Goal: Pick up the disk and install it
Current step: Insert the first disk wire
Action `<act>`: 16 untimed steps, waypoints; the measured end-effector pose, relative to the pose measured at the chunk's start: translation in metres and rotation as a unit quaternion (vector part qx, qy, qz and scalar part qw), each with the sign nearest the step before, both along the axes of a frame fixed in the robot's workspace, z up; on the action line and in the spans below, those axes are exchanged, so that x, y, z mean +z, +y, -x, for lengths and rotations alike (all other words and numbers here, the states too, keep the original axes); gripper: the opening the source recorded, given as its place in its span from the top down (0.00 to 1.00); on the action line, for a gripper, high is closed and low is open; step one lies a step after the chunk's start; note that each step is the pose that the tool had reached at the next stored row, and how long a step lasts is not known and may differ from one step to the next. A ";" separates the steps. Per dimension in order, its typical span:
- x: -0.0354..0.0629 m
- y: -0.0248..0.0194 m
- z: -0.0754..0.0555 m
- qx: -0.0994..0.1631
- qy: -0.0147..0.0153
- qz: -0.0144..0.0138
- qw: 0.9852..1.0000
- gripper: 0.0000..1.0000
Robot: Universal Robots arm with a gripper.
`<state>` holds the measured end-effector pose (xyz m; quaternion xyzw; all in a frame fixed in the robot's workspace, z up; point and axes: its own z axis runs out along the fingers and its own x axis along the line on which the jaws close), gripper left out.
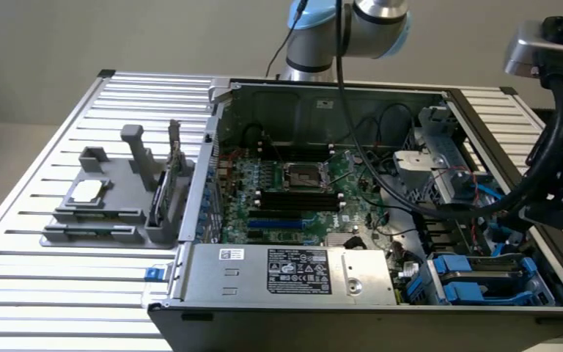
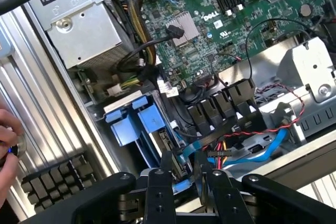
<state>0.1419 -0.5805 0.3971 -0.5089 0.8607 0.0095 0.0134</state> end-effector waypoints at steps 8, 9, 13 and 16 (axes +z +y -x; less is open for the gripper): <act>-0.0017 0.0000 0.000 -0.060 0.000 -0.001 0.998 0.78; -0.0018 0.0000 0.000 -0.067 0.000 -0.001 0.998 0.78; -0.0024 0.0000 0.000 -0.099 0.000 -0.003 0.995 0.78; -0.0029 0.0000 0.000 -0.125 0.000 -0.003 0.992 0.78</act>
